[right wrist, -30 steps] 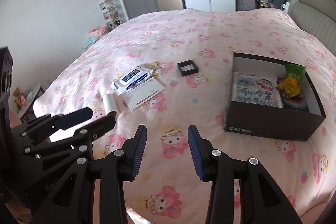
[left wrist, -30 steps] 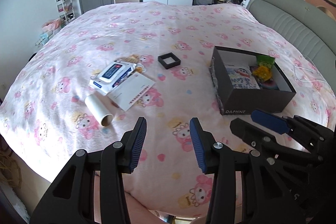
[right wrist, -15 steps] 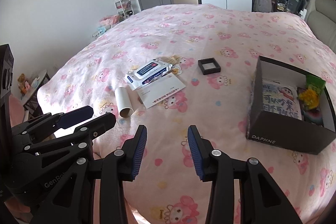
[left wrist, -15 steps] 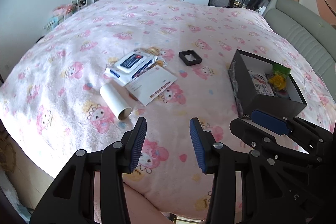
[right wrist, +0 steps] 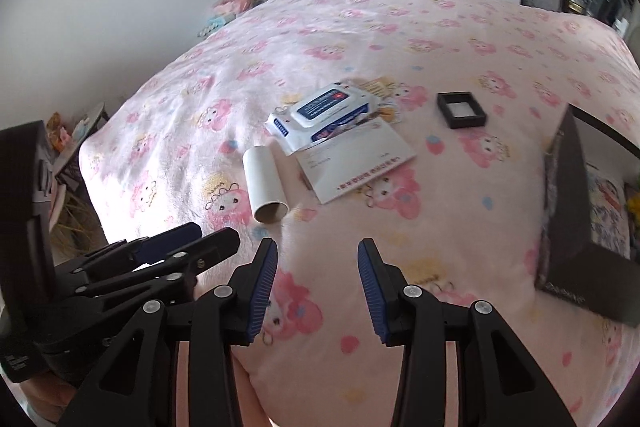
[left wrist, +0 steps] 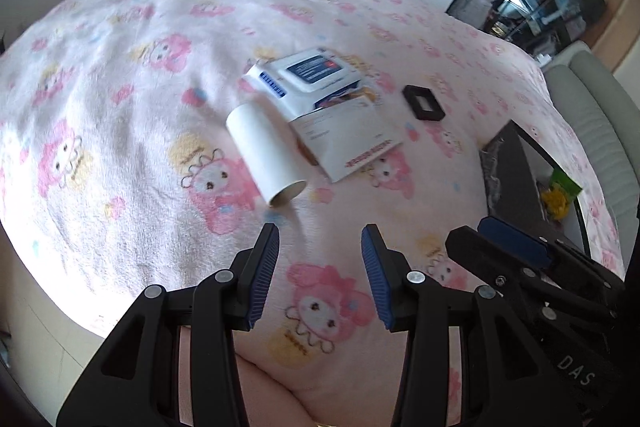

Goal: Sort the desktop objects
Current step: 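Move the right tool toward the white paper roll tube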

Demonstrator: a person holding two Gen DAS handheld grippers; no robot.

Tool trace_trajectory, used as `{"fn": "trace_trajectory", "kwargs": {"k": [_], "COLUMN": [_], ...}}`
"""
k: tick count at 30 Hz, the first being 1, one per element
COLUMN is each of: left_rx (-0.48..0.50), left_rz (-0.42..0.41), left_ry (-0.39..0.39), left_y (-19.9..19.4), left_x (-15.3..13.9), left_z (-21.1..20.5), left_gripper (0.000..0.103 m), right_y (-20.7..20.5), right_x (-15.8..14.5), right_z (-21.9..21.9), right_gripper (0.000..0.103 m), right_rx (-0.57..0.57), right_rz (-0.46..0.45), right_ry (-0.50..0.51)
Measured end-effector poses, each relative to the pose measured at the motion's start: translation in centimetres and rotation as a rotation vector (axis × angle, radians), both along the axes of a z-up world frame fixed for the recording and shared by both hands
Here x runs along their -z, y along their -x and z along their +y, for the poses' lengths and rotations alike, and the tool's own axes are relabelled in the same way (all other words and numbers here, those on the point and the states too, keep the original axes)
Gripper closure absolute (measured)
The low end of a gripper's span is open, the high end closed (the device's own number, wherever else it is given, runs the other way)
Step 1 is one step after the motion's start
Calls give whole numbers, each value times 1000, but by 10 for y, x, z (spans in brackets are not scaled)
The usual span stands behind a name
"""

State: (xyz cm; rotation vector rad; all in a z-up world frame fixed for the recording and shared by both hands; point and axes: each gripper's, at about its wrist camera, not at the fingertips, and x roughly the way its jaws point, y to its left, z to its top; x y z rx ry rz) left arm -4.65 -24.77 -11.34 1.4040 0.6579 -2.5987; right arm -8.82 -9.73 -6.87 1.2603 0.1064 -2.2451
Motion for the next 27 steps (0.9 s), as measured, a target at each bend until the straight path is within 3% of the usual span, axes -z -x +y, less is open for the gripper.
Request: {"fn": "trace_trajectory", "kwargs": {"k": [7,15,27], "left_rx": [-62,-116,-56], "left_rz": [-45,-34,-15], "left_ry": [-37,-51,-69], "left_y": [17,49,112], "left_x": [34,46,61], "left_z": [-32,-71,-97], "left_gripper": [60,60,60], "right_y": [23,47,59], "right_x": [34,64,85], "right_z": [-30,-57,-73], "right_gripper": [65,65,66], "right_rx": [-28,-53,-50], "right_rz": [-76,-131,-157], "right_ry": [-35,-40,-52]}}
